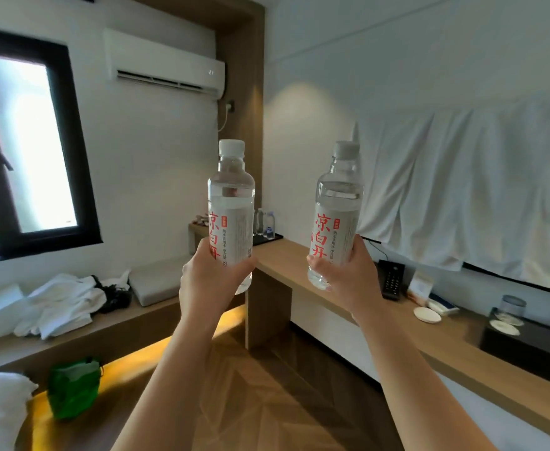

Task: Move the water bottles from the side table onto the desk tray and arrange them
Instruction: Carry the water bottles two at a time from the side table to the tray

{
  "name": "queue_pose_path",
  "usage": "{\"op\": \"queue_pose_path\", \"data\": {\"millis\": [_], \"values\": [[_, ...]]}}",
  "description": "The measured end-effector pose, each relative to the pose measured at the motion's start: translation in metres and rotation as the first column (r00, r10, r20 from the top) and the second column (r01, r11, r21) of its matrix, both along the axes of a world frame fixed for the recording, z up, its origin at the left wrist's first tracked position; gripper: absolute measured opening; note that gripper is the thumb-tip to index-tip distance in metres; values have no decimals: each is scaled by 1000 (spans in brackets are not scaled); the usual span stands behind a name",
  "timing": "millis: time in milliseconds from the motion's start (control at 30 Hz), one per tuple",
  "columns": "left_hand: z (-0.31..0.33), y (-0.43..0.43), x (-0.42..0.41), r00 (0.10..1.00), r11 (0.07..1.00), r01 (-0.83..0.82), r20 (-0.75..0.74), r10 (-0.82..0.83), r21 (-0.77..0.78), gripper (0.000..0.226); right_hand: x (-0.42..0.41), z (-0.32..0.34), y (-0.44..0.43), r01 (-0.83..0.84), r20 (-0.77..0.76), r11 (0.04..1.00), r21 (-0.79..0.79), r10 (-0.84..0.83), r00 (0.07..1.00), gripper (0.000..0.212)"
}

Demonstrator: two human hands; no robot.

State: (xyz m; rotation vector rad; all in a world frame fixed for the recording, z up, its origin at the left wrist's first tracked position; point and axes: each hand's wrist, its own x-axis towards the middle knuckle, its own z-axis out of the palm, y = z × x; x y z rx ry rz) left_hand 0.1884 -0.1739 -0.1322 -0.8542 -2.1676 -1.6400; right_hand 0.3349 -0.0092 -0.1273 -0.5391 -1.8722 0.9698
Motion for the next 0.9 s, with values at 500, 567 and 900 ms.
{"op": "queue_pose_path", "data": {"millis": [500, 567, 900], "values": [[-10, -28, -27, 996, 996, -80, 32, 79, 40, 71, -39, -15, -24, -19, -34, 998, -53, 17, 999, 66], [-15, -33, -29, 995, 995, -89, 52, 87, 45, 72, -43, -19, -28, -15, -39, 998, -57, 13, 999, 65], [-23, -29, -49, 982, 986, -164, 98, 161, 23, 70, -75, -40, -22, 10, -18, 999, -40, -11, 1000, 68]]}}
